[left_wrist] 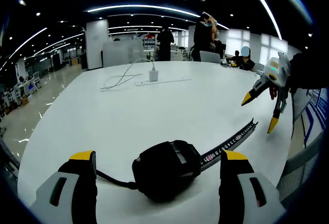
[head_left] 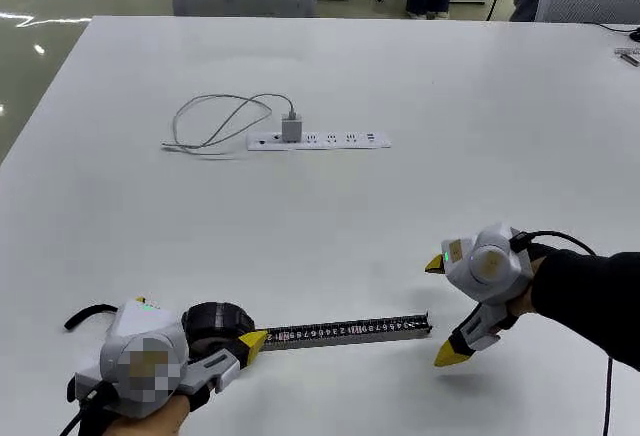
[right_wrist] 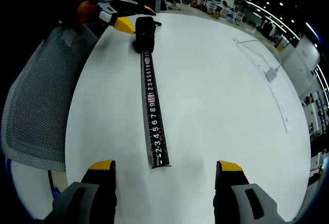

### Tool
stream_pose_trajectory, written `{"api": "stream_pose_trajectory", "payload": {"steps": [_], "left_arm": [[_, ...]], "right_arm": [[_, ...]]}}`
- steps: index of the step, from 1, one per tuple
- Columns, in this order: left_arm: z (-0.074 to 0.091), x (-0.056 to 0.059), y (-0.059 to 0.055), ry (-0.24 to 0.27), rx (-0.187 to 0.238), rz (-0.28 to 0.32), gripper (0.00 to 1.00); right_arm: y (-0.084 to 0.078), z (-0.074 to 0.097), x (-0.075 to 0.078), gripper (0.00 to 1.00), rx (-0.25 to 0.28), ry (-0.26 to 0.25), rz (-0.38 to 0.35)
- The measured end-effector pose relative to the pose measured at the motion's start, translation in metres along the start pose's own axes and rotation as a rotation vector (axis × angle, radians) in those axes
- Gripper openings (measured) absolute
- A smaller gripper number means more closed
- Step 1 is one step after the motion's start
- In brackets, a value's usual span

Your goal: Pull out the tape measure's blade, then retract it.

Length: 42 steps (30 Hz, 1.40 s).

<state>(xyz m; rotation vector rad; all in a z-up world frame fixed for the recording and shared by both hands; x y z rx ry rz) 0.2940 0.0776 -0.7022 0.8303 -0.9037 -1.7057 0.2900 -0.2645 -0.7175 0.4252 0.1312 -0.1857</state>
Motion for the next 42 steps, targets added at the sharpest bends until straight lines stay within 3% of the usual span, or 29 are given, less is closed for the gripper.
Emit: {"api": "stream_pose_trajectory", "payload": {"steps": [10,21,34,42], "left_arm": [[0.001,0.001,0.003,0.006,0.01,0.007,0.99],[0.003,-0.001,0.003,0.018,0.009,0.017,0.99],[0.003,-0.005,0.002,0.026,0.012,0.006,0.99],[-0.001,-0.009,-0.002,0.06,-0.006,0.054,0.99]], "right_arm": [[0.002,-0.005,0.0,0.5,-0.008,0.027,0.051],[0.001,-0.01,-0.001,0.3,-0.019,0.04,0.067],[-0.004,-0.015,-0.001,0.18,-0.03,0.054,0.056],[-0.003,-0.017,0.0,0.11,-0.002,0.07,-0.04]]}}
Point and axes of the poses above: the centre of the closed fingertips' face, and the gripper's own axes: z roughly backward along the fingers, x roughly to its right, y roughly out of its top, the point moved 8 cm from there along z, roughly backward along the fingers, and after that the axes turned 14 degrees about y, right-handed, at the moved point
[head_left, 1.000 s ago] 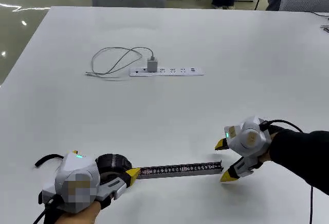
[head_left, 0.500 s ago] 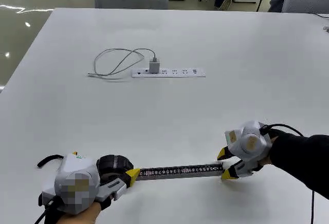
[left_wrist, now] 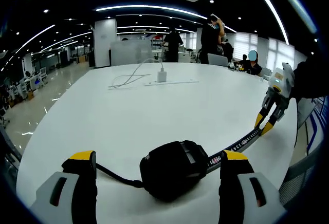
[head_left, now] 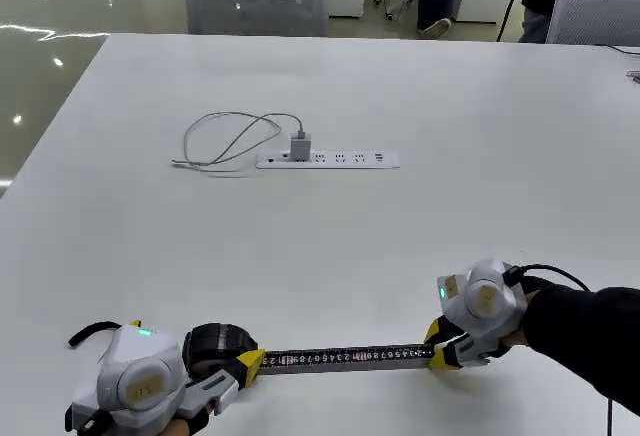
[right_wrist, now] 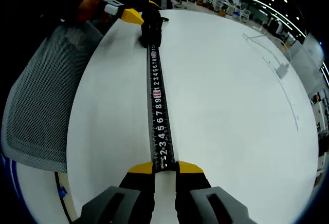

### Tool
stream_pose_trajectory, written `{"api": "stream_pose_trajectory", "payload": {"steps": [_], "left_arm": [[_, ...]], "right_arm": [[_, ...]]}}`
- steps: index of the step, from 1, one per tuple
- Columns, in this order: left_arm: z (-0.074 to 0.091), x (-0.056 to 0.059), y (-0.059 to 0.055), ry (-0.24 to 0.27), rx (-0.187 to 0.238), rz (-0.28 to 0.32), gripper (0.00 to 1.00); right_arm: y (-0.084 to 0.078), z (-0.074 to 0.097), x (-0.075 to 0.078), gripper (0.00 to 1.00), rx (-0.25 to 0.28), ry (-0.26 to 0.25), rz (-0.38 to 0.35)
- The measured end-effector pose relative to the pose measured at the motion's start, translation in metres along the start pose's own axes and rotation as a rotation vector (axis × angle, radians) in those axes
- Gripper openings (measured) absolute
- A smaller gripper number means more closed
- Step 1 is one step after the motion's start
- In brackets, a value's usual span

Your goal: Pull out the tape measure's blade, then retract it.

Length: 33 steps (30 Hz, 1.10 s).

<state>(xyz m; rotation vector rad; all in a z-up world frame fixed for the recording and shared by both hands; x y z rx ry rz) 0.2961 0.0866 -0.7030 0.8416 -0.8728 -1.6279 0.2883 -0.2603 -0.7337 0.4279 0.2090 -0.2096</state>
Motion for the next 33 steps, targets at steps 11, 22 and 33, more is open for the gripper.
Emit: {"api": "stream_pose_trajectory", "payload": {"steps": [11,22,33], "left_arm": [[-0.003,0.007,-0.005,0.012,-0.01,0.025,0.92],[-0.009,0.019,-0.012,0.019,-0.056,0.07,0.74],[-0.009,0.024,-0.014,0.039,-0.086,0.079,0.61]], "right_arm": [[0.008,-0.002,0.0,0.11,-0.096,0.015,0.031],[0.014,-0.003,0.0,0.11,-0.169,0.011,0.005],[0.016,-0.004,-0.001,0.1,-0.183,-0.008,-0.034]]}}
Point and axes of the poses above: the centre of the closed fingertips' face, and the gripper's own axes: z roughly backward along the fingers, x roughly to its right, y roughly out of its top, the point moved 8 cm from there along z, roughly backward along the fingers, and after that the axes turned 14 degrees about y, right-handed, at the moved point
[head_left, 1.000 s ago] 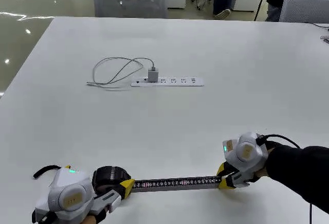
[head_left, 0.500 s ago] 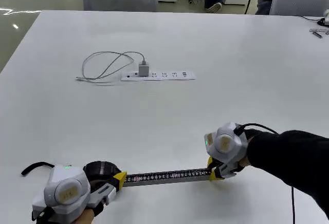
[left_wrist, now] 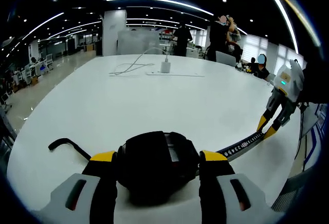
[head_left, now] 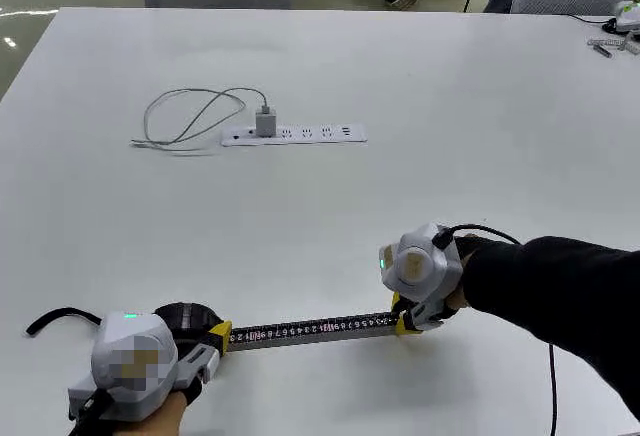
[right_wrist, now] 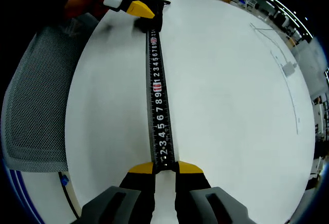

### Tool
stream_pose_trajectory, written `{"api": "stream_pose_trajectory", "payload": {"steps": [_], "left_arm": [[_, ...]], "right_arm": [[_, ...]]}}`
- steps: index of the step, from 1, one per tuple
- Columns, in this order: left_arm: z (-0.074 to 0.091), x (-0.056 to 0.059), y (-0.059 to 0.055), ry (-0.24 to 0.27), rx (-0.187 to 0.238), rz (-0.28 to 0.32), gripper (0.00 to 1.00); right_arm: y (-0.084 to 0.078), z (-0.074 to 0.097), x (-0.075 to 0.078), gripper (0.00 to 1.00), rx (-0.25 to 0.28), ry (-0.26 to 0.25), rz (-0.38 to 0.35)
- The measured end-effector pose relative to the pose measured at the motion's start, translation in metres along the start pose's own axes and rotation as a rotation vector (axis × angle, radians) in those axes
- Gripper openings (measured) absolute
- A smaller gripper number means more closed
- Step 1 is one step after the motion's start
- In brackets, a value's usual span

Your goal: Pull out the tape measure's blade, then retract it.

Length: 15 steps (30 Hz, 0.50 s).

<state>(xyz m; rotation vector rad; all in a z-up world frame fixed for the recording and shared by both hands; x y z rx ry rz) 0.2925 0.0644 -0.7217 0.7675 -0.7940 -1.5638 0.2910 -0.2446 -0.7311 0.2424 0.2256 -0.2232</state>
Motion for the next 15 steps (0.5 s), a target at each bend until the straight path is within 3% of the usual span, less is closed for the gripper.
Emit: {"api": "stream_pose_trajectory", "payload": {"steps": [8,15], "left_arm": [[-0.005,0.0013,-0.0006,0.001,-0.046,-0.015,0.63],[-0.0049,-0.0005,-0.0016,-0.003,-0.043,0.007,0.62]], "right_arm": [[-0.0041,0.0017,0.0014,0.1,0.047,0.003,-0.036],[-0.0003,0.0013,0.0005,0.1,0.021,-0.009,-0.059]]}}
Point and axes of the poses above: the centre of the closed fingertips' face, and the gripper's own axes: z roughly backward along the fingers, x roughly to its right, y roughly out of its top, the point moved 8 cm from there along z, roughly backward along the fingers, and after that the axes turned 14 degrees about y, right-handed, at the moved point
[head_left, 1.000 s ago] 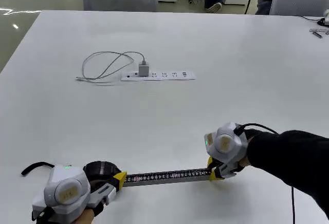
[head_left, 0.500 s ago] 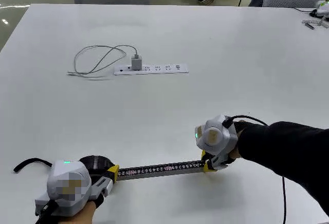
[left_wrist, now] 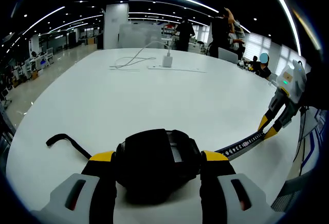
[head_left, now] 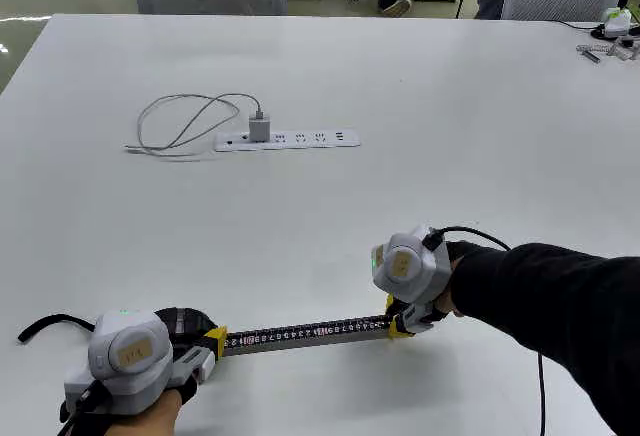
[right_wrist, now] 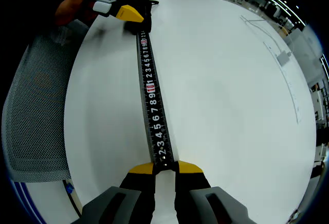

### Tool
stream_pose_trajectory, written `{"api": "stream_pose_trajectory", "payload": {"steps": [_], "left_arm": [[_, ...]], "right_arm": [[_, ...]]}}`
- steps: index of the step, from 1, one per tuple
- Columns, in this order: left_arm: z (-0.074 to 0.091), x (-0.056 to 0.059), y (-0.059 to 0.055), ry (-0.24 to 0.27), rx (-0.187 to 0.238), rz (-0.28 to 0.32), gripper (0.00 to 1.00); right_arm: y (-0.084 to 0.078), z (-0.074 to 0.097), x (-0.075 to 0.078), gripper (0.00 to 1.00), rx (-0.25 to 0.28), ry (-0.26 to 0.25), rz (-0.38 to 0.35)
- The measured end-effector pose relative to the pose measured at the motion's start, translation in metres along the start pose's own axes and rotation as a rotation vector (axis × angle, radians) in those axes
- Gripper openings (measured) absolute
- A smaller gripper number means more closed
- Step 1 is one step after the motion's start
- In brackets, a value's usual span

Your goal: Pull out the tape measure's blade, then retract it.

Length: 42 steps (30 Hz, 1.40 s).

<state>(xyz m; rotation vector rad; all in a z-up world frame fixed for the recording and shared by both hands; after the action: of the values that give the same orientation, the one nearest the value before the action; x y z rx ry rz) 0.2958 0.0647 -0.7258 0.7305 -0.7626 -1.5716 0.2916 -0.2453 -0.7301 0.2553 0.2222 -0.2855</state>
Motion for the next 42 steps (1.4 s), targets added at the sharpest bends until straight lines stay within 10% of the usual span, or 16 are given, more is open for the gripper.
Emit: {"api": "stream_pose_trajectory", "payload": {"steps": [42], "left_arm": [[-0.0015,-0.0011,-0.0005,-0.016,-0.007,-0.005,0.61]], "right_arm": [[0.0055,-0.0017,0.0,0.09,-0.02,0.001,-0.029]]}}
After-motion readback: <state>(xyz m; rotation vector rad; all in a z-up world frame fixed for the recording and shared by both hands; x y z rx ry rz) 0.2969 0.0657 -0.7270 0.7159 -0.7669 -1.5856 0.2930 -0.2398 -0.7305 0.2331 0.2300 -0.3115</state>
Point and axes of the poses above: the centre of the closed fingertips' face, and the gripper's own axes: z roughly backward along the fingers, x roughly to its right, y roughly out of its top, the point moved 8 cm from there along z, roughly backward along the fingers, and after that the axes turned 14 degrees about y, right-handed, at the moved point
